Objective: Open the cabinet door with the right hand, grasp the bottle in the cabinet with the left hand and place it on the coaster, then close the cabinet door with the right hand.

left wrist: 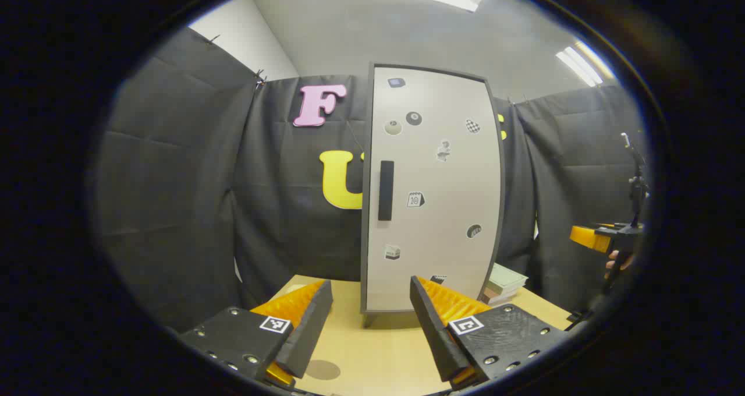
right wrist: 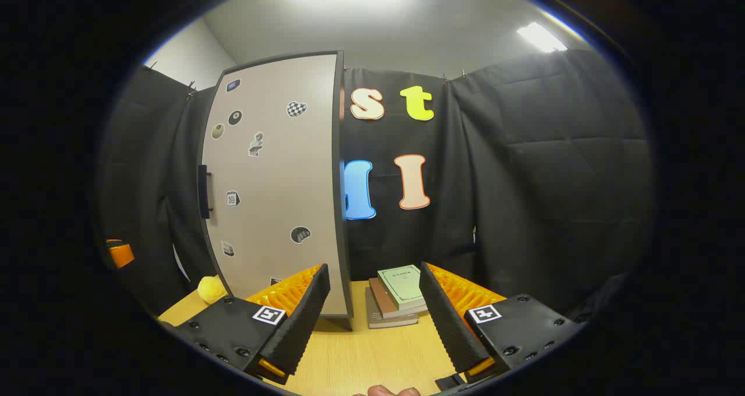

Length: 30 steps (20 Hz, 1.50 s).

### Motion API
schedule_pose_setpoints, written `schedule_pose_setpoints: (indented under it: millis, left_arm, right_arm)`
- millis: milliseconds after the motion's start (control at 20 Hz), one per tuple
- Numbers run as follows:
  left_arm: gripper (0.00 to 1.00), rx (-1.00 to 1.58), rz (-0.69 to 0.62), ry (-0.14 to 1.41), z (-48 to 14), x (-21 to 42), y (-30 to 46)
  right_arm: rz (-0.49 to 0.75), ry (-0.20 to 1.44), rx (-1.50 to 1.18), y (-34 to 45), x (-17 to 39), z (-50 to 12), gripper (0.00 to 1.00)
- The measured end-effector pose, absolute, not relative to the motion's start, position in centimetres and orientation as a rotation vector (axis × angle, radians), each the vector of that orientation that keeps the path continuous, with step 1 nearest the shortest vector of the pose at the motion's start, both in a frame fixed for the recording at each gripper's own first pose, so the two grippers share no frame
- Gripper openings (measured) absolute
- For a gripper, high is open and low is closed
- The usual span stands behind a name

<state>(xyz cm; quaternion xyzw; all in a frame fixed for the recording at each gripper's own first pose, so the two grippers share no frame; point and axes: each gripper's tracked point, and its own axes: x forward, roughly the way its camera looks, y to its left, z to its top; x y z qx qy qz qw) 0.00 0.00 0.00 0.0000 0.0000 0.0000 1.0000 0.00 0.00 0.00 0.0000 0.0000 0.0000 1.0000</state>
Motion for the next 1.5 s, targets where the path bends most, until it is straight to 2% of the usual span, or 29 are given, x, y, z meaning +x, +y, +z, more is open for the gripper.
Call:
schedule_pose_setpoints:
  millis: [50, 200, 450, 500, 750, 800, 950, 1000, 1050, 1100, 1150, 1200, 1500]
  left_arm:
    - [0.83, -0.005, 0.002, 0.005, -0.2, -0.1, 0.1]
    - [0.80, -0.015, 0.005, 0.019, -0.9, -0.2, 0.0]
    - [0.83, -0.016, 0.021, 0.020, -1.0, -0.6, 0.7]
    - [0.80, -0.018, 0.026, 0.019, -1.1, -0.7, 0.8]
    - [0.80, -0.027, 0.044, 0.028, -1.6, -1.1, 1.5]
    - [0.83, -0.030, 0.047, 0.029, -1.7, -1.2, 1.6]
    - [0.83, -0.040, 0.060, 0.026, -1.9, -1.4, 2.0]
    - [0.80, -0.041, 0.065, 0.027, -2.0, -1.6, 2.2]
    - [0.83, -0.040, 0.072, 0.028, -2.1, -1.7, 2.4]
    - [0.80, -0.036, 0.079, 0.029, -2.3, -1.8, 2.6]
    - [0.83, -0.029, 0.084, 0.030, -2.4, -2.0, 2.7]
    - [0.80, -0.024, 0.086, 0.034, -2.7, -2.2, 2.8]
    - [0.83, -0.077, 0.107, 0.056, -4.3, -3.1, 3.5]
  right_arm:
    - [0.005, 0.003, 0.000, 0.1, -0.1, 0.0, 0.98]
    - [0.013, 0.007, 0.001, 0.5, -0.3, -0.2, 0.98]
    - [0.005, 0.007, 0.005, 0.3, -0.6, -0.2, 0.98]
    - [0.003, 0.008, 0.009, 0.2, -0.5, -0.2, 0.98]
    - [0.010, 0.017, 0.020, 0.6, -0.7, -0.3, 0.98]
    - [0.013, 0.017, 0.022, 0.7, -0.6, -0.2, 0.98]
    - [0.031, 0.012, 0.019, 1.4, -0.4, 0.2, 0.98]
    - [0.021, 0.010, 0.002, 1.2, -0.1, 0.3, 0.98]
    - [0.016, 0.012, -0.012, 1.1, 0.0, 0.3, 0.98]
    - [0.024, 0.011, -0.013, 1.6, 0.0, 0.5, 0.98]
    - [0.036, 0.011, -0.008, 2.0, 0.2, 0.8, 0.98]
    - [0.047, 0.010, -0.001, 2.5, 0.4, 1.1, 0.98]
    - [0.108, -0.005, -0.013, 6.1, 3.0, 4.1, 0.98]
